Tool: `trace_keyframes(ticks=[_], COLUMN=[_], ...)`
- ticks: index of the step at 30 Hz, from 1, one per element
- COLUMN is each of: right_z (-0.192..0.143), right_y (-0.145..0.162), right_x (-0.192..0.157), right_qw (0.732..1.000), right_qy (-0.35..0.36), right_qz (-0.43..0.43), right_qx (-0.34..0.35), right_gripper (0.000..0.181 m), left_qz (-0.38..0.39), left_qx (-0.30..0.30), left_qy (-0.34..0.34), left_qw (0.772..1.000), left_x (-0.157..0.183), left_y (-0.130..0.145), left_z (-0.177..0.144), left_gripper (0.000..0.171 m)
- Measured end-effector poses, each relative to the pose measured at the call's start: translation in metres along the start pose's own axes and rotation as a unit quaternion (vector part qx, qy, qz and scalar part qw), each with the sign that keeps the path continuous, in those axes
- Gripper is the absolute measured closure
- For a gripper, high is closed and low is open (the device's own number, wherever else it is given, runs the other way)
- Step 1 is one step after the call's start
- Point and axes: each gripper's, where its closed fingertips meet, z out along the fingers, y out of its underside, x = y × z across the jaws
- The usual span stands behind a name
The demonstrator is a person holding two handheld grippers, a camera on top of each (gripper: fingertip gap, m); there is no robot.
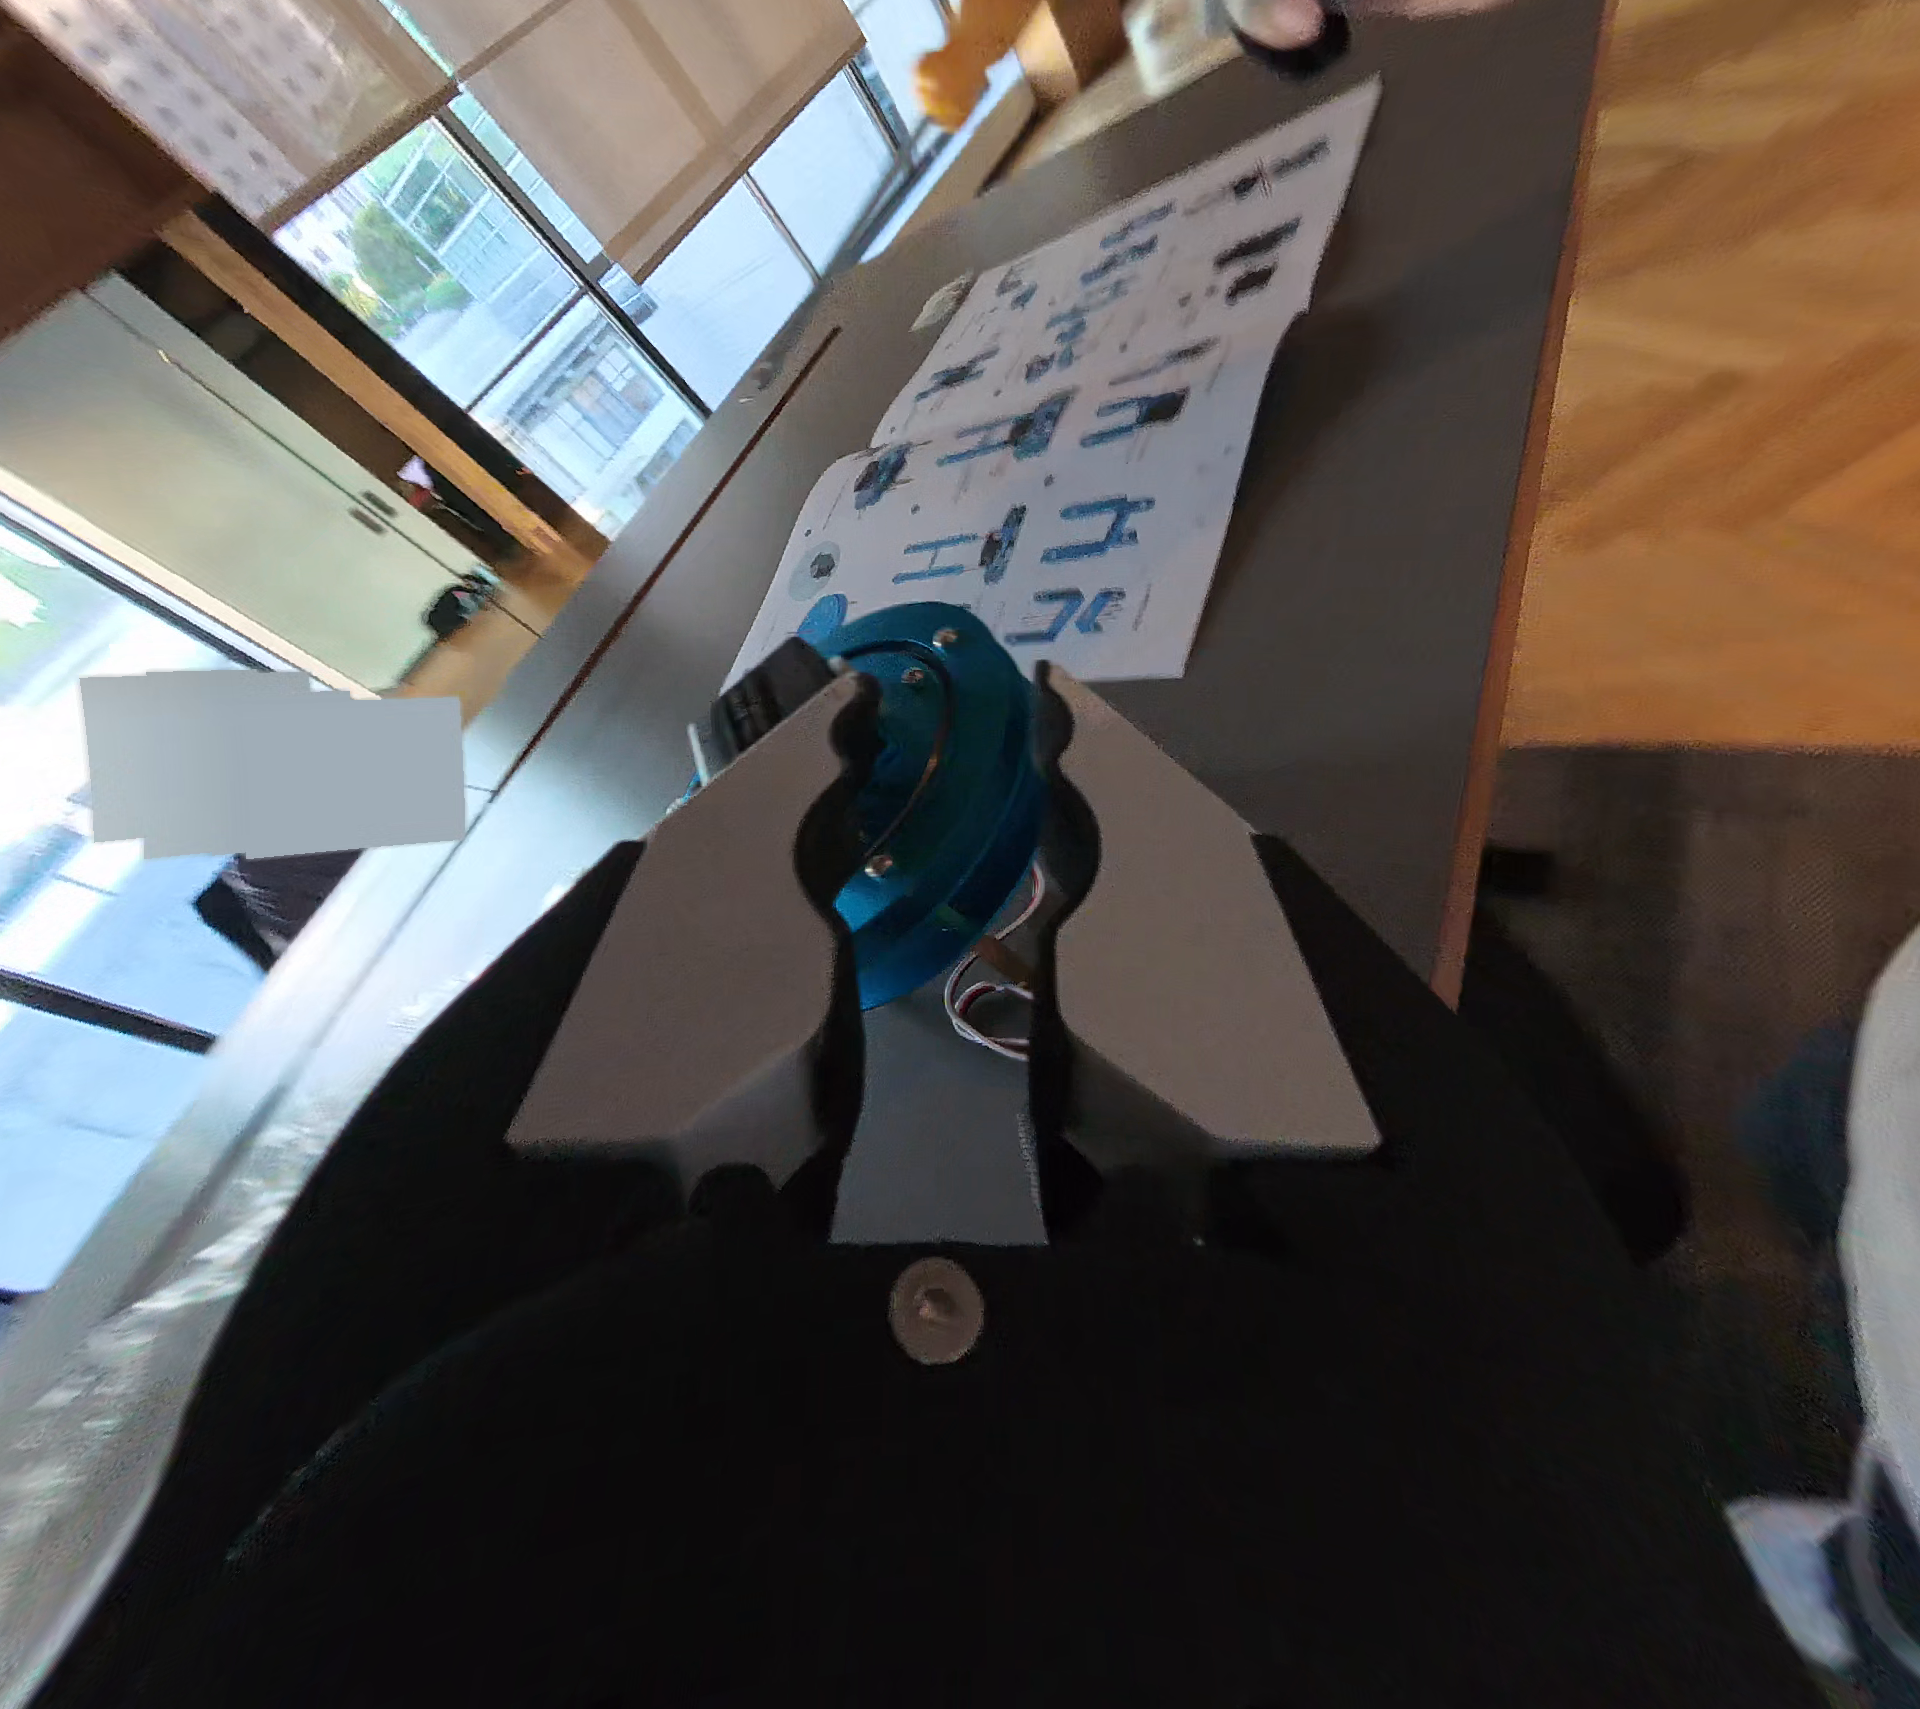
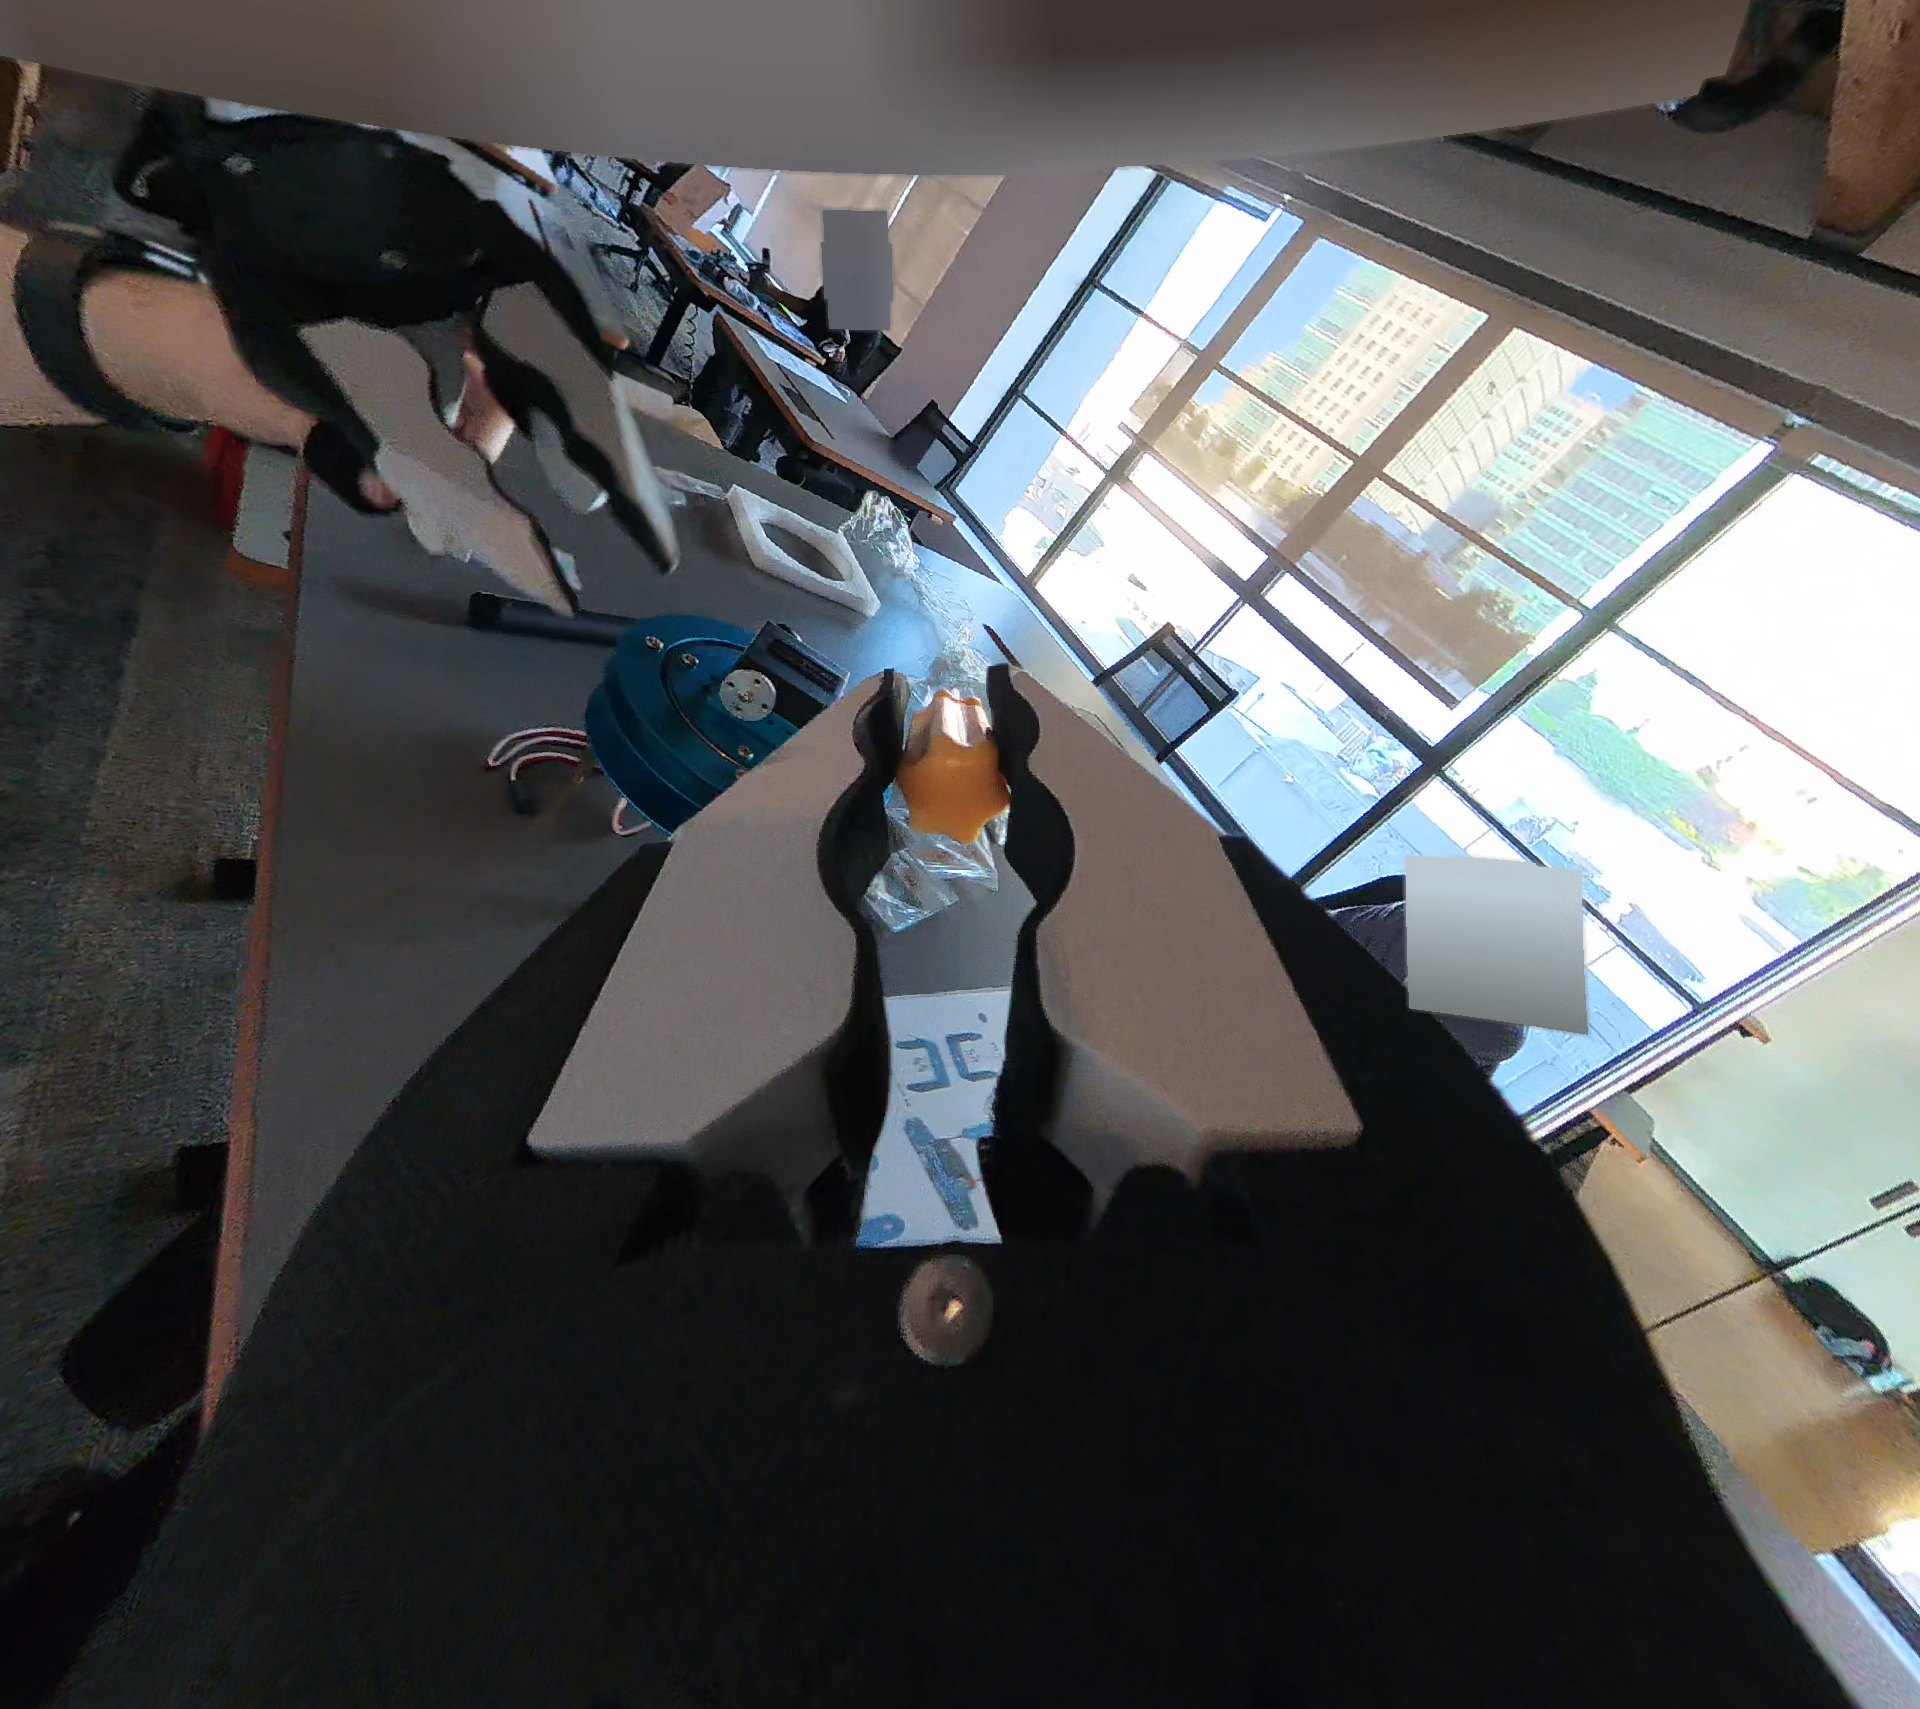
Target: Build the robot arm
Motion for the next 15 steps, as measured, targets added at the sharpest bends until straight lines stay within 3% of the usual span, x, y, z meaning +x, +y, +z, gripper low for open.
trace_keyframes(ticks=[5, 9, 15], right_z=[0.001, -0.002, -0.011], right_y=[-0.002, -0.006, -0.010], right_x=[-0.002, 0.003, 0.006], right_qw=[1.000, 0.999, 0.996], right_qy=[-0.016, -0.035, -0.074], right_qz=[0.003, 0.011, 0.007], right_qx=[0.012, 0.025, 0.038], right_gripper=[0.166, 0.166, 0.166], left_qz=[0.158, 0.195, 0.222], left_qx=[-0.098, -0.139, -0.176], left_qy=[-0.090, -0.122, -0.165], left_qw=[0.979, 0.963, 0.945], left_x=[0.004, 0.006, 0.000], left_y=[0.024, 0.032, 0.033], left_z=[0.020, 0.029, 0.035], left_gripper=[0.150, 0.167, 0.164])
